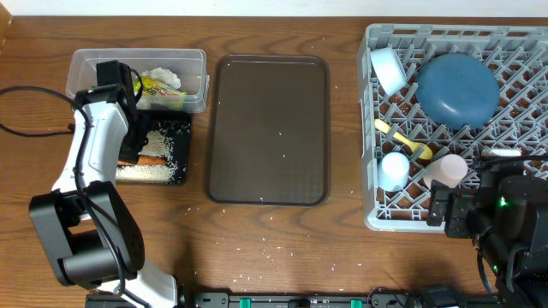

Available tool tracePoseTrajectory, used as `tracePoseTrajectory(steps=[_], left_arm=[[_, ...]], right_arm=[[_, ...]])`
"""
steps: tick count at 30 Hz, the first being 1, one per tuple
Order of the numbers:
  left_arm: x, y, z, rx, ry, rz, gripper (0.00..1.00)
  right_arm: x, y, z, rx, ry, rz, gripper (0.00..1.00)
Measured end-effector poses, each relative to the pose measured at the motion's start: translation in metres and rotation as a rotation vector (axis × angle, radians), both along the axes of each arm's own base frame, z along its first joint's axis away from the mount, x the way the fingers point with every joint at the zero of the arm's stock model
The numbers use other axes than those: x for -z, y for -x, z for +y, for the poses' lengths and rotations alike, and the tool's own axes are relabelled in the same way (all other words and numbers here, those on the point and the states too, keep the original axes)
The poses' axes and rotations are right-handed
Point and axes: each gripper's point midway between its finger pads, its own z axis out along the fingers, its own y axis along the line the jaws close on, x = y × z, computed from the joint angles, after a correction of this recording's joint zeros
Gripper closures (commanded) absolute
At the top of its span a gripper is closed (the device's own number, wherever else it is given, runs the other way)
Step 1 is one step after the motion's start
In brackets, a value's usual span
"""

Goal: Sort waste into correct bins and load items into the dishwasher rack
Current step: 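Carry the sausage left and place it on the rice in the black tray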

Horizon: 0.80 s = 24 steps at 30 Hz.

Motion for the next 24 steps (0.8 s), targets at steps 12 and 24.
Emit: tracePoseTrajectory(steps=[12,24], left_arm=[[-0.115,0.021,-0.033,0.308,0.025,-0.254,0.24],[-0.233,0.114,-0.092,0.486,0.059,-0.646,0.11]], right_arm=[[0.000,0.000,0.000,0.000,0.000,0.000,0.01],[0.000,0.000,0.000,0.000,0.000,0.000,0.01]])
